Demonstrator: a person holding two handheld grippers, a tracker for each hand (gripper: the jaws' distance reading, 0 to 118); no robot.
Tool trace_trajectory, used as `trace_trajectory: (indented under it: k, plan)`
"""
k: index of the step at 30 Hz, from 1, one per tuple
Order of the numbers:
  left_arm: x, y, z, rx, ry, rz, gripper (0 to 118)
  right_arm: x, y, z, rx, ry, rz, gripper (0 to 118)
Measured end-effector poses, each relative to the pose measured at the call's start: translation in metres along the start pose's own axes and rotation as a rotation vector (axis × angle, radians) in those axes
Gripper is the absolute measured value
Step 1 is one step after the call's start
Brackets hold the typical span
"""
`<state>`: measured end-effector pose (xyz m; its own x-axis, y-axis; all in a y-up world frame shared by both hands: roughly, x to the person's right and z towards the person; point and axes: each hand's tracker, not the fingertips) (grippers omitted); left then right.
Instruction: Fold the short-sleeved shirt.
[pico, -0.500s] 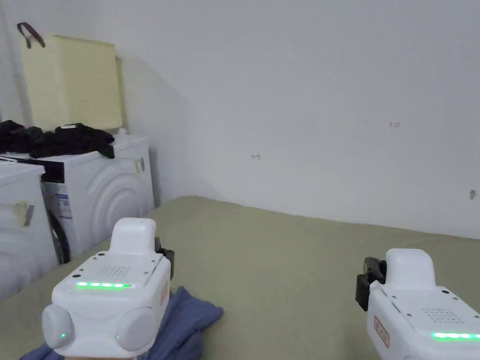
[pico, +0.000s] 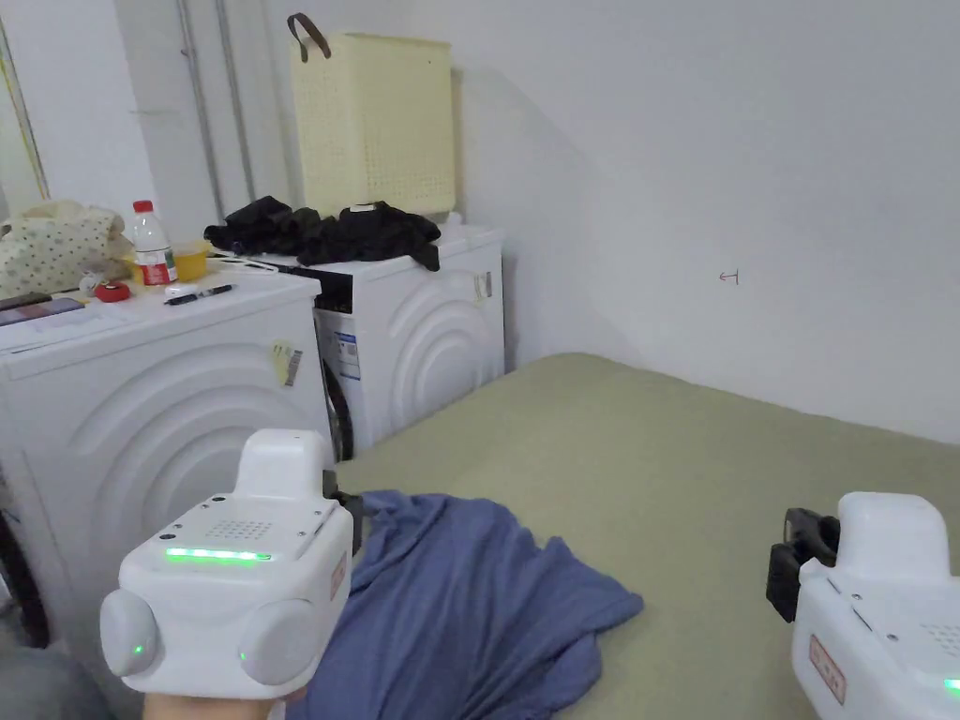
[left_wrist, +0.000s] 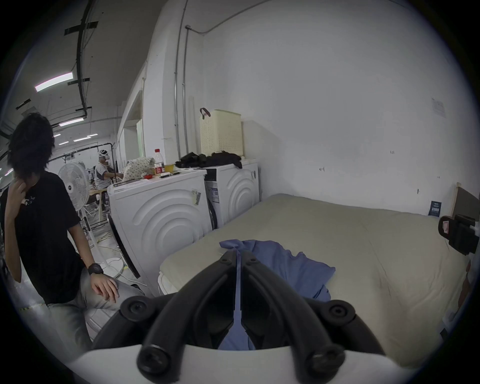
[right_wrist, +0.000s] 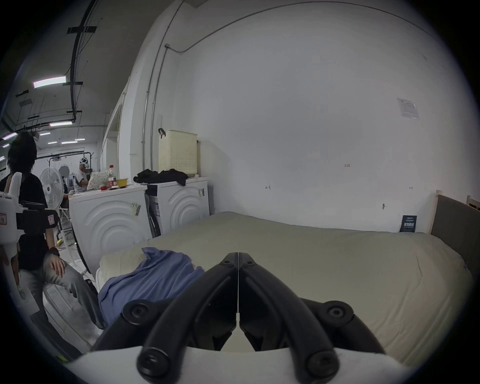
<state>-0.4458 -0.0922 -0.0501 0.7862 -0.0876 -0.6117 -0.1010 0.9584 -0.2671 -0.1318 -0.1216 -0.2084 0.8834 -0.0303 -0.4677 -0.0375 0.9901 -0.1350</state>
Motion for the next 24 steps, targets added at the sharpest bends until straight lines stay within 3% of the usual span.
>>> trace_trajectory:
  k: [9,16,17,18,19,20,24]
  plan:
    - [0.044,-0.031,-0.085,-0.183,-0.112,-0.033,3,0.019,-0.035,-0.019,-0.078,0.005,0.002,3]
    - [0.098,-0.090,-0.215,-0.443,-0.203,-0.040,6,0.034,-0.089,-0.043,-0.188,0.030,-0.009,3]
    - [0.104,-0.099,-0.231,-0.490,-0.213,-0.034,18,0.037,-0.097,-0.045,-0.207,0.039,-0.028,3]
    - [0.110,-0.106,-0.242,-0.531,-0.230,-0.035,49,0.040,-0.103,-0.047,-0.227,0.043,-0.044,3]
    - [0.114,-0.114,-0.255,-0.564,-0.265,-0.020,100,0.043,-0.111,-0.050,-0.243,0.043,-0.058,3]
    - [0.119,-0.122,-0.267,-0.609,-0.291,-0.026,118,0.047,-0.118,-0.051,-0.257,0.045,-0.071,3]
    - [0.150,-0.142,-0.285,-0.683,-0.280,-0.154,117,0.057,-0.139,-0.049,-0.308,0.038,-0.096,3]
